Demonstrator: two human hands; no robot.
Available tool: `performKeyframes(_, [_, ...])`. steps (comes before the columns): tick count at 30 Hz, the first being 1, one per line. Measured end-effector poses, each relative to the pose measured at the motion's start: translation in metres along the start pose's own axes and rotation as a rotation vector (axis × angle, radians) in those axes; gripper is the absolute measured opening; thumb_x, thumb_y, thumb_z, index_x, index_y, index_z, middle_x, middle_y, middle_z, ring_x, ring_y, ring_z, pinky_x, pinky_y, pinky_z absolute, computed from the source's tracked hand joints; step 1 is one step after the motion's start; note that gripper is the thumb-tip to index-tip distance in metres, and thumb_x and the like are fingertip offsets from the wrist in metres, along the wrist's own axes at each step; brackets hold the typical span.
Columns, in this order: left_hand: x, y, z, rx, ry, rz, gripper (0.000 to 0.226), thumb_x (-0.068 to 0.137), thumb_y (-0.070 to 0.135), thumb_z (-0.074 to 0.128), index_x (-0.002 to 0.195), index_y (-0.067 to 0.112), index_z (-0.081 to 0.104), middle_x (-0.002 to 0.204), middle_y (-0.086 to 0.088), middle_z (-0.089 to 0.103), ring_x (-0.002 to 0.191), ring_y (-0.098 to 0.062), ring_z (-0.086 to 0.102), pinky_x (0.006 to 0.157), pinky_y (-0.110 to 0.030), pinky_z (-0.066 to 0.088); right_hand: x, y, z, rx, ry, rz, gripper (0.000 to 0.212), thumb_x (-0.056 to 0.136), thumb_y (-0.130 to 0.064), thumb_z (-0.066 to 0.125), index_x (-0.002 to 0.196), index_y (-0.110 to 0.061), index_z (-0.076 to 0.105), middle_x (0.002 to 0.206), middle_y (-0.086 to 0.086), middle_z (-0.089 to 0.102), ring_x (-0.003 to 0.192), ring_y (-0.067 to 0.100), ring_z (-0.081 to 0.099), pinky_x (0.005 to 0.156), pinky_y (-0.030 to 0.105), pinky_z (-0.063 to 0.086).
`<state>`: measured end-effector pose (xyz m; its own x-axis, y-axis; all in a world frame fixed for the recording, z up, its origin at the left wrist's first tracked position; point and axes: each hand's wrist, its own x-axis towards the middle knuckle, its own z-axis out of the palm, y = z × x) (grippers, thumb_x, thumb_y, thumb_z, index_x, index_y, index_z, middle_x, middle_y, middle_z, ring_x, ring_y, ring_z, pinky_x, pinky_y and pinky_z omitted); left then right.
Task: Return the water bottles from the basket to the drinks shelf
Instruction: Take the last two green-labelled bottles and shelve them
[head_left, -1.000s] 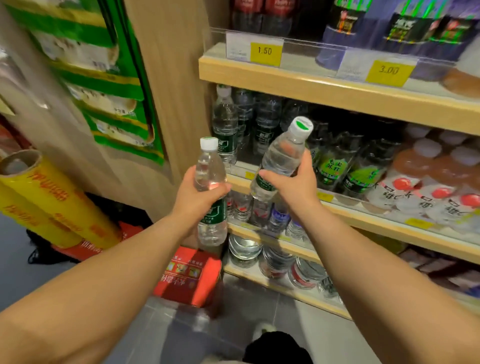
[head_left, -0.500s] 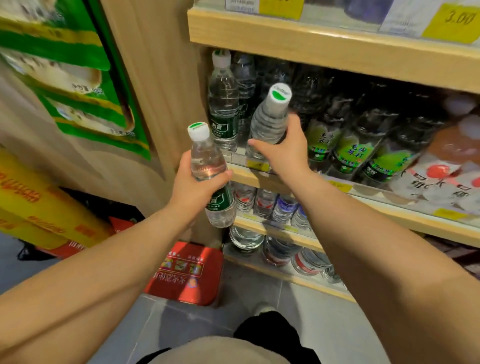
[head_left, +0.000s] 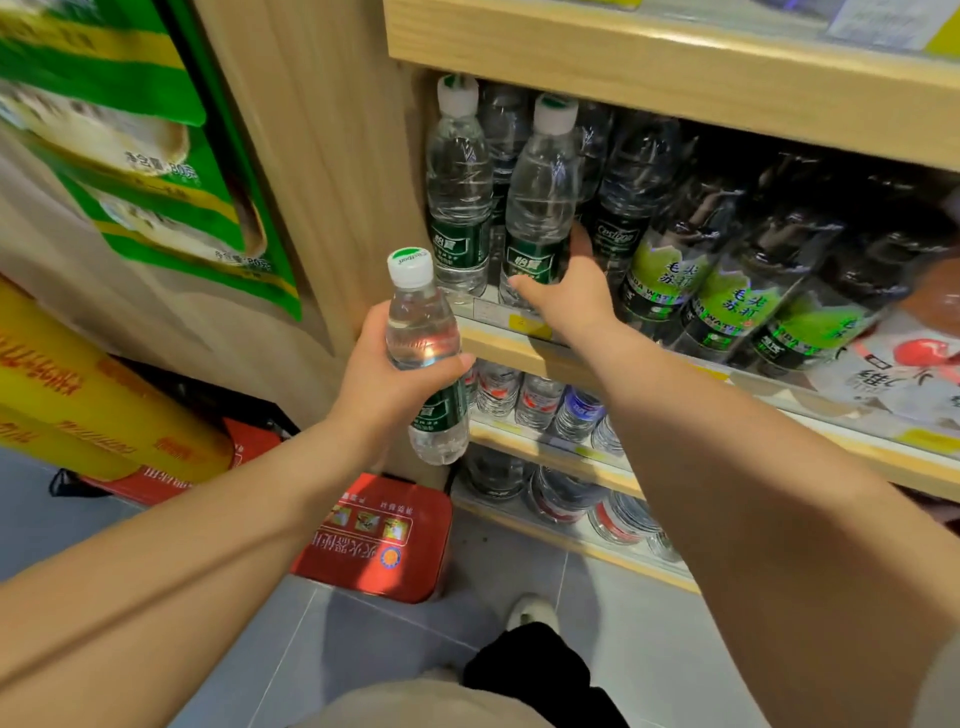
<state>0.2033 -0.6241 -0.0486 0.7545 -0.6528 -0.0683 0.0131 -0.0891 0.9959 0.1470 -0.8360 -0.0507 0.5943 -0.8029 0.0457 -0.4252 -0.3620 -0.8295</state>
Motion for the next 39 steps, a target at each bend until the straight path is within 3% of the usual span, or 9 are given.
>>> performKeyframes(2, [-0.002,0.001,-0.002,-0.012,-0.018,0.000,0.072,0.064,0.018,0.083,0.127,0.017,0.048,0.112,-0.006,0.066,0.099,-0.016,0.067,0.079,-0.024,0.053,-0.002,0.005,0.002,0.000,0.014,-0.002,0.089,0.073,-0.033,0.078,0.144,-0.022,0.025,0.119,0.005,0.062,0.101,0.024,0.058,0.074,0.027,0.040])
performKeyframes(9, [-0.003,0.005,0.000,-0.025,-0.029,-0.020,0.071,0.063,0.018,0.082,0.126,0.019,0.047,0.114,-0.009,0.065,0.103,-0.020,0.066,0.086,-0.033,0.054,-0.005,-0.001,0.010,0.013,-0.001,-0.004,0.081,0.070,-0.035,0.080,0.137,-0.021,0.035,0.121,0.003,0.060,0.104,0.020,0.056,0.078,0.026,0.040])
performKeyframes(12, [-0.003,0.006,0.000,-0.012,-0.029,-0.018,0.071,0.064,0.020,0.081,0.126,0.020,0.046,0.113,-0.007,0.065,0.101,-0.017,0.066,0.083,-0.028,0.054,-0.006,-0.004,0.011,0.025,-0.006,0.005,0.077,0.072,-0.035,0.078,0.135,-0.020,0.036,0.119,0.002,0.060,0.097,0.015,0.053,0.079,0.029,0.042])
performKeyframes(16, [-0.002,0.011,0.004,-0.035,-0.047,0.000,0.068,0.069,0.013,0.083,0.126,0.016,0.046,0.112,-0.009,0.064,0.101,-0.018,0.067,0.083,-0.028,0.055,-0.017,-0.001,0.003,-0.019,-0.023,0.052,0.067,0.075,-0.038,0.076,0.127,-0.013,0.041,0.117,0.005,0.058,0.108,0.024,0.056,0.083,0.034,0.046])
performKeyframes(20, [0.002,0.031,0.021,0.037,-0.042,0.087,0.063,0.071,0.021,0.084,0.125,0.024,0.050,0.109,0.008,0.067,0.095,-0.002,0.066,0.074,-0.014,0.052,-0.048,0.011,-0.022,-0.063,0.019,0.022,0.062,0.080,-0.033,0.071,0.132,-0.013,0.043,0.129,0.007,0.055,0.118,0.021,0.052,0.095,0.033,0.043])
performKeyframes(27, [0.013,0.075,0.065,0.267,-0.027,0.382,0.073,0.065,0.046,0.084,0.128,0.025,0.051,0.123,0.006,0.050,0.123,-0.011,0.044,0.101,-0.027,0.039,-0.085,0.029,-0.075,-0.127,0.112,0.100,0.040,0.083,-0.029,0.066,0.120,-0.017,0.055,0.119,0.002,0.061,0.107,0.020,0.057,0.088,0.029,0.044])
performKeyframes(32, [0.028,0.083,0.097,0.326,0.003,0.459,0.078,0.067,0.044,0.084,0.131,0.016,0.049,0.126,-0.005,0.050,0.115,-0.012,0.047,0.096,-0.024,0.039,-0.090,0.037,-0.091,-0.100,0.149,0.109,0.038,0.083,-0.031,0.067,0.117,-0.018,0.058,0.117,0.001,0.062,0.107,0.018,0.057,0.091,0.032,0.046])
performKeyframes(37, [0.042,0.069,0.119,0.417,0.033,0.435,0.071,0.066,0.044,0.084,0.123,0.016,0.052,0.122,-0.003,0.053,0.097,0.004,0.039,0.078,-0.001,0.029,-0.090,0.054,-0.096,-0.041,0.155,0.133,0.034,0.085,-0.030,0.065,0.115,-0.015,0.059,0.101,-0.001,0.060,0.100,0.019,0.058,0.088,0.034,0.048])
performKeyframes(39, [0.047,0.065,0.125,0.433,0.060,0.420,0.072,0.065,0.046,0.084,0.120,0.017,0.049,0.118,0.001,0.055,0.098,0.000,0.046,0.077,-0.004,0.034,-0.090,0.060,-0.095,-0.010,0.143,0.158,0.031,0.085,-0.030,0.064,0.113,-0.016,0.059,0.095,-0.004,0.057,0.095,0.019,0.059,0.087,0.036,0.049])
